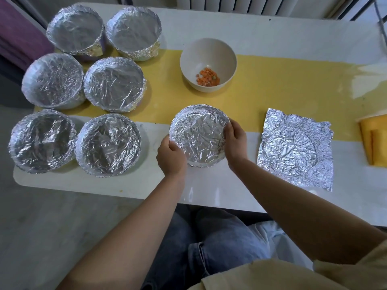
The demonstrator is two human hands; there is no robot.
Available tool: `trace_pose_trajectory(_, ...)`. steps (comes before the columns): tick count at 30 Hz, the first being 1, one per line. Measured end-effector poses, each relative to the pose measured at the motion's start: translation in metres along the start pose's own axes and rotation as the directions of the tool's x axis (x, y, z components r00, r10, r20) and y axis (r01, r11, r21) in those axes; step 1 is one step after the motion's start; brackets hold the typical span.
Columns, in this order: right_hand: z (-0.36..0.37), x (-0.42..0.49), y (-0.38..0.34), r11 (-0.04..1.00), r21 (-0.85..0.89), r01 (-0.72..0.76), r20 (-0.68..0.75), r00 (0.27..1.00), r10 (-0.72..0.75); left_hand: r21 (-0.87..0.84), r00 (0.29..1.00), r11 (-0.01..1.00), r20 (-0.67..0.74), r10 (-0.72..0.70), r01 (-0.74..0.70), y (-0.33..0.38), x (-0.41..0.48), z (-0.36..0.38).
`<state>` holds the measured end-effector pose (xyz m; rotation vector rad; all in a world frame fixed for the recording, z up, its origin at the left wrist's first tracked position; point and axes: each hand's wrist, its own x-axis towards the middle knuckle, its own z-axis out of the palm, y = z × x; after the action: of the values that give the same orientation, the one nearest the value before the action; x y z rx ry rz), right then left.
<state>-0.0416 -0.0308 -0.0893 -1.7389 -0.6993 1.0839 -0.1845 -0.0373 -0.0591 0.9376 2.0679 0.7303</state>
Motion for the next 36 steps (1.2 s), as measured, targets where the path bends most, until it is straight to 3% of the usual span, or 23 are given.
trace_pose_trajectory(4,-0.007,0.015,-0.010,0.993,0.049,-0.110,0.061,0.992,0.107,-0.084,0.998,0.996,0.049,-0.029,0.033,0.005,0.007,-0.003)
trace_pose_trajectory(8,-0.009,0.027,-0.011,0.994,0.067,-0.084,0.171,0.983,0.072,-0.173,0.987,0.984,0.162,-0.018,0.047,0.006,0.012,0.004)
trace_pose_trajectory(10,-0.005,0.026,-0.009,0.999,0.031,-0.036,0.207,0.978,0.029,-0.168,0.990,0.985,0.142,-0.020,0.044,0.005,0.011,0.009)
trace_pose_trajectory(15,-0.002,0.023,0.002,0.995,-0.064,0.077,0.132,0.989,-0.068,-0.189,0.994,0.980,0.101,-0.048,0.067,0.001,0.015,0.017)
trace_pose_trajectory(20,-0.009,0.030,-0.004,1.000,0.002,-0.008,0.189,0.982,0.007,-0.262,0.991,0.963,0.133,-0.032,0.066,0.002,0.020,0.015)
trace_pose_trajectory(24,-0.009,0.036,-0.010,0.999,0.039,0.022,0.244,0.969,-0.030,-0.323,0.989,0.946,0.146,0.014,0.034,0.011,0.026,0.011)
trace_pose_trajectory(30,-0.003,0.032,-0.006,0.996,0.086,0.031,0.213,0.976,-0.049,-0.272,0.995,0.962,0.097,0.019,0.008,0.009,0.030,0.018)
trace_pose_trajectory(36,-0.007,0.034,-0.012,0.999,0.052,0.013,0.272,0.962,-0.027,-0.288,0.986,0.956,0.167,0.000,0.049,0.015,0.031,0.012)
